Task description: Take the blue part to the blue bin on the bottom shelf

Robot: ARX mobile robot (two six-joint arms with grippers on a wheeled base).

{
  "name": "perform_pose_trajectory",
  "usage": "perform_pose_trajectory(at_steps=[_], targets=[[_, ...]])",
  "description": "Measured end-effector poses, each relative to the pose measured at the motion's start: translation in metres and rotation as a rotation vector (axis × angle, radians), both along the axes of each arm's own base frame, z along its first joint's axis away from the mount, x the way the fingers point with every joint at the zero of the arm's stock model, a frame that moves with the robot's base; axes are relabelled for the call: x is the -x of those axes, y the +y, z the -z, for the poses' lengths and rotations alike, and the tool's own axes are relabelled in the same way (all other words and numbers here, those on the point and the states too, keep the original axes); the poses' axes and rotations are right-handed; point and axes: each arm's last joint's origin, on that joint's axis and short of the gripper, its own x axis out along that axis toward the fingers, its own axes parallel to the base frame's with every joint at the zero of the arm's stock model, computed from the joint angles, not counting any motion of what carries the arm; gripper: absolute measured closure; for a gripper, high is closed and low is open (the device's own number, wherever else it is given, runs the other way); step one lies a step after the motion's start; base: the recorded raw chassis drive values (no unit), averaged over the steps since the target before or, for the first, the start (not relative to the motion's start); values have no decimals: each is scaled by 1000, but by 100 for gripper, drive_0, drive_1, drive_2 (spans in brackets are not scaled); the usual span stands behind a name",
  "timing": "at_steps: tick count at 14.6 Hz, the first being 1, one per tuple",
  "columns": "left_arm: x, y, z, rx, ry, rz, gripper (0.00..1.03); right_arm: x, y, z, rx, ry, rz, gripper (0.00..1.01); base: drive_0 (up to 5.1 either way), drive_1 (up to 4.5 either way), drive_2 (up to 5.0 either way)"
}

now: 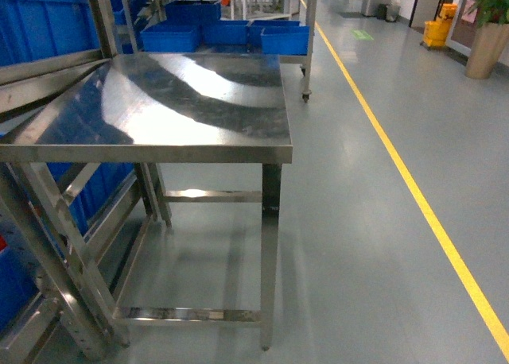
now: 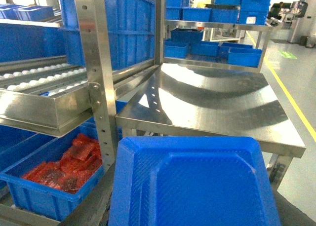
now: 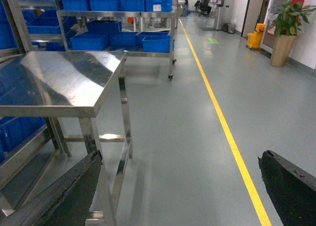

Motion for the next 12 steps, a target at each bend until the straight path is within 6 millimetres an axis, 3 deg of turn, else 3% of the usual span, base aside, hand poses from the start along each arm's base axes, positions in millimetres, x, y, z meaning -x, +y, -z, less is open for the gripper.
perform_pose_trajectory(at_steps=[12], targets=[[0,0,0,0,-1,5,60,0,0,0,0,1,1,3,7,428,-414]])
